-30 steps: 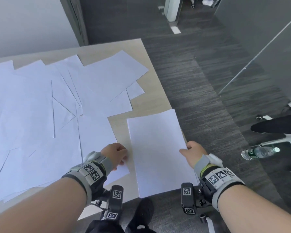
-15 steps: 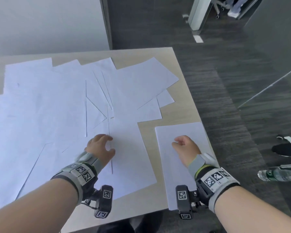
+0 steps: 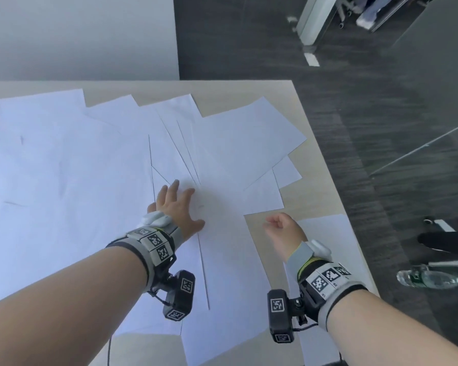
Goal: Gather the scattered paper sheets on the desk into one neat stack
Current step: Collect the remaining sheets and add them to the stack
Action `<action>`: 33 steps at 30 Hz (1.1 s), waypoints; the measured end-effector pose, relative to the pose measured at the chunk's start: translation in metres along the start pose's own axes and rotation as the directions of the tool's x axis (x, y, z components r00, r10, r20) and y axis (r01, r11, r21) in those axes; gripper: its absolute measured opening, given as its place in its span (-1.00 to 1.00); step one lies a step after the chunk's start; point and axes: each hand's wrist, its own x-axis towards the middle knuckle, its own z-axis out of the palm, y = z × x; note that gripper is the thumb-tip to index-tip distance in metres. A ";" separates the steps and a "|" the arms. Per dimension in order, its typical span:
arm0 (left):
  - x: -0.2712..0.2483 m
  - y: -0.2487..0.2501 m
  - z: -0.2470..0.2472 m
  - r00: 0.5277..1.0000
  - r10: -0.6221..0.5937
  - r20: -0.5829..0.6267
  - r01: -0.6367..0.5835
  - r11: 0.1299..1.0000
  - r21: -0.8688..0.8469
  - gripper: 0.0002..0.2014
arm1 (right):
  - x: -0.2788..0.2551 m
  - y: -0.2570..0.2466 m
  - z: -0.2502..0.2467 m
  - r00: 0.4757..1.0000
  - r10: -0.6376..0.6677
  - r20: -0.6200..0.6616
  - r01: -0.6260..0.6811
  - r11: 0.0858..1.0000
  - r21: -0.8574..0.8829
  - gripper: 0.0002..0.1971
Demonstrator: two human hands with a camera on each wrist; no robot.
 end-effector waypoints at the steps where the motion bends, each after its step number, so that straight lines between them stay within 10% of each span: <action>1: 0.006 0.003 -0.001 0.999 0.025 0.021 -0.026 0.999 0.026 -0.11 | 0.005 -0.001 0.001 1.000 0.001 -0.013 -0.001 1.000 0.007 -0.81; 13: 0.036 0.078 0.002 0.952 0.019 0.304 -0.078 0.980 0.183 0.34 | 0.072 -0.039 -0.040 0.974 -0.008 -0.224 -0.032 0.984 -0.174 -0.54; 33: 0.017 0.042 0.024 0.945 0.029 0.326 -0.097 0.977 0.192 0.43 | 0.090 -0.058 0.006 0.997 0.059 0.049 -0.011 0.747 -0.665 0.08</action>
